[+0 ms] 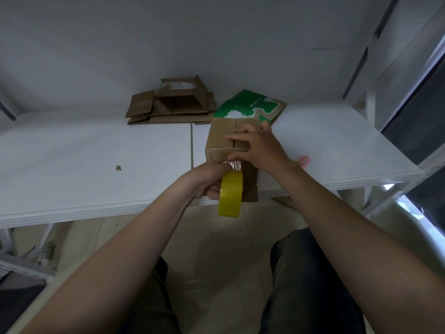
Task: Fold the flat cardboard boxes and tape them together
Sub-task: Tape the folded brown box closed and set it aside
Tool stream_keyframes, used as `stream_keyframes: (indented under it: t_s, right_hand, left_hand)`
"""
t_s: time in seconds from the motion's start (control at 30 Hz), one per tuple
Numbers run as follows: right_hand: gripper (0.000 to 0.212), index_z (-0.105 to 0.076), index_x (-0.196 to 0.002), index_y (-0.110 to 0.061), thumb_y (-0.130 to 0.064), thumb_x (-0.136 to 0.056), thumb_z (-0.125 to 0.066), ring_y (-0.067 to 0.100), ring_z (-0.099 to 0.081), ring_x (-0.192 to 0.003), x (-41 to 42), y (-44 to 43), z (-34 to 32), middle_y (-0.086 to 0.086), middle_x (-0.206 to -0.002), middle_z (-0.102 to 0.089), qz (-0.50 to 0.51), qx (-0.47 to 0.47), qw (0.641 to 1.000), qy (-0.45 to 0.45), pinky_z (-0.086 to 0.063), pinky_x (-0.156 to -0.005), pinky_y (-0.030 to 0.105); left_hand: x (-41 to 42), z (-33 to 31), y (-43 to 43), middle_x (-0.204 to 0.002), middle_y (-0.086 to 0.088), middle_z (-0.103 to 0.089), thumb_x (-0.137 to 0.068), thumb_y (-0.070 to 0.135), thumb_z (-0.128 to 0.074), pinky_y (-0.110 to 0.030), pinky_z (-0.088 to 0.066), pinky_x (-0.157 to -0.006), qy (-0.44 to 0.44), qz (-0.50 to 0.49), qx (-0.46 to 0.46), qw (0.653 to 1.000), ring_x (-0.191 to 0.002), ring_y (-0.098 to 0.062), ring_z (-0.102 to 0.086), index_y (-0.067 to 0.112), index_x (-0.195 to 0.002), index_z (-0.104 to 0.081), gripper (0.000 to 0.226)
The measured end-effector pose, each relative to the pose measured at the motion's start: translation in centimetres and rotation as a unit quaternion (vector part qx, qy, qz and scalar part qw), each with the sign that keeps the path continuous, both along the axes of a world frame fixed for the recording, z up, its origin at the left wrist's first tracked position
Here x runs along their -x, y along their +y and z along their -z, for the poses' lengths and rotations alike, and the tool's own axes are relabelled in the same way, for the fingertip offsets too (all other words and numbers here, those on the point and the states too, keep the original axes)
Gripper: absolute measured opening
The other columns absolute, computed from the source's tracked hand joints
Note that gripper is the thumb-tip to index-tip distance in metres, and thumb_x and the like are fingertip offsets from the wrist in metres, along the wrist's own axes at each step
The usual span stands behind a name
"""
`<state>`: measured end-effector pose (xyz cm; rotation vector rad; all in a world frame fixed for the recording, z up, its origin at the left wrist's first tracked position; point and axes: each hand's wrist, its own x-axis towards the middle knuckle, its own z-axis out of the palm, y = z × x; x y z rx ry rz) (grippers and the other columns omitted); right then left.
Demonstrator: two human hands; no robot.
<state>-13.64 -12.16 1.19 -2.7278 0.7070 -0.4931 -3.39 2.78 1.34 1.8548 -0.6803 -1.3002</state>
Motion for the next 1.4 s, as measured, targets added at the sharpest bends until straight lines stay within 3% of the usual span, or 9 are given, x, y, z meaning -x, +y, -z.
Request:
stream_keyframes:
  t_s: [0.2,0.27,0.37,0.53,0.7,0.93,1.03,1.17,1.4]
  right_hand:
    - [0.068,-0.056,-0.141,-0.04,-0.056,-0.079,-0.077,0.027,-0.032,-0.127,0.0,0.3,-0.1,-0.007,-0.14,-0.052,0.006,-0.002,1.0,0.003,-0.039,-0.095,0.041]
    - [0.069,-0.054,-0.143,-0.039,-0.052,-0.079,-0.079,0.028,-0.03,-0.129,0.1,0.4,-0.1,-0.006,-0.141,-0.051,0.006,-0.003,1.0,0.007,-0.041,-0.098,0.044]
    - [0.072,-0.05,-0.146,-0.039,-0.046,-0.081,-0.079,0.028,-0.03,-0.129,0.3,0.5,0.2,-0.006,-0.144,-0.049,0.003,0.012,1.0,0.012,-0.042,-0.1,0.045]
    - [0.075,-0.05,-0.146,-0.04,-0.047,-0.078,-0.081,0.026,-0.027,-0.131,0.5,0.3,0.1,-0.008,-0.146,-0.048,-0.004,0.003,1.0,0.014,-0.04,-0.101,0.045]
    - [0.073,-0.052,-0.144,-0.04,-0.046,-0.078,-0.082,0.025,-0.027,-0.131,0.5,0.2,0.1,-0.009,-0.145,-0.049,-0.008,-0.006,1.0,0.007,-0.039,-0.104,0.045]
    - [0.071,-0.052,-0.145,-0.039,-0.046,-0.08,-0.08,0.026,-0.027,-0.136,0.4,0.1,0.2,-0.008,-0.149,-0.047,-0.013,-0.008,1.0,0.005,-0.037,-0.106,0.047]
    - [0.06,-0.053,-0.144,-0.035,-0.055,-0.089,-0.067,0.025,-0.032,-0.132,1.3,-0.6,0.6,-0.008,-0.15,-0.048,0.009,0.008,0.999,-0.031,-0.033,-0.104,0.043]
    - [0.036,-0.063,-0.129,-0.026,-0.044,-0.103,-0.048,0.029,-0.041,-0.127,4.3,-2.4,2.2,-0.001,-0.138,-0.057,0.135,-0.013,0.984,-0.117,-0.032,-0.092,0.039]
    - [0.055,-0.036,-0.155,-0.029,-0.019,-0.102,-0.042,0.038,-0.02,-0.144,8.9,-6.2,5.3,-0.001,-0.166,-0.019,0.258,-0.144,0.933,0.206,-0.027,-0.115,0.045]
  left_hand:
    - [-1.2,-0.7,-0.7,-0.05,0.001,-0.052,-0.104,0.031,-0.052,-0.024,-0.05,-0.05,0.008,0.017,-0.06,0.998,-0.038,-0.01,-0.05,0.017,-0.088,-0.057,0.021]
    - [-1.2,-1.1,-0.5,-0.051,0.002,-0.061,-0.103,0.032,-0.057,-0.024,-0.054,-0.048,0.017,0.007,-0.058,0.998,-0.041,-0.01,-0.057,0.015,-0.093,-0.058,0.019]
    - [-1.2,-1.4,-0.2,-0.07,-0.004,-0.073,-0.101,0.035,-0.058,-0.035,-0.06,-0.07,0.072,0.018,-0.026,0.997,-0.059,-0.015,-0.07,0.012,-0.102,-0.061,0.023]
    - [-0.6,-0.6,0.1,-0.063,-0.005,-0.063,-0.103,0.037,-0.054,-0.039,-0.06,-0.075,0.059,0.019,-0.012,0.998,-0.059,-0.018,-0.066,0.012,-0.1,-0.059,0.026]
    - [-0.6,-1.6,-0.2,-0.053,-0.002,-0.05,-0.102,0.039,-0.055,-0.033,-0.055,-0.066,0.008,0.048,-0.055,0.997,-0.05,-0.016,-0.053,0.015,-0.079,-0.054,0.034]
    - [0.2,-1.6,-0.1,-0.06,-0.005,-0.059,-0.101,0.037,-0.058,-0.03,-0.058,-0.059,-0.024,0.023,-0.025,0.999,-0.054,-0.018,-0.061,0.015,-0.087,-0.055,0.027]
    - [0.5,-1.2,-0.1,-0.074,-0.006,-0.07,-0.101,0.035,-0.057,-0.035,-0.059,-0.069,-0.042,0.002,0.044,0.998,-0.067,-0.02,-0.069,0.02,-0.097,-0.056,0.016]
    - [0.3,-1.2,0.0,-0.056,0.01,-0.07,-0.104,0.032,-0.053,-0.028,-0.054,-0.063,-0.026,-0.033,0.04,0.998,-0.051,-0.006,-0.069,0.023,-0.098,-0.053,0.01]
    - [0.9,-1.7,-0.3,-0.069,0.0,-0.074,-0.104,0.032,-0.051,-0.029,-0.053,-0.066,-0.016,-0.047,0.018,0.999,-0.067,-0.016,-0.07,0.019,-0.105,-0.055,0.014]
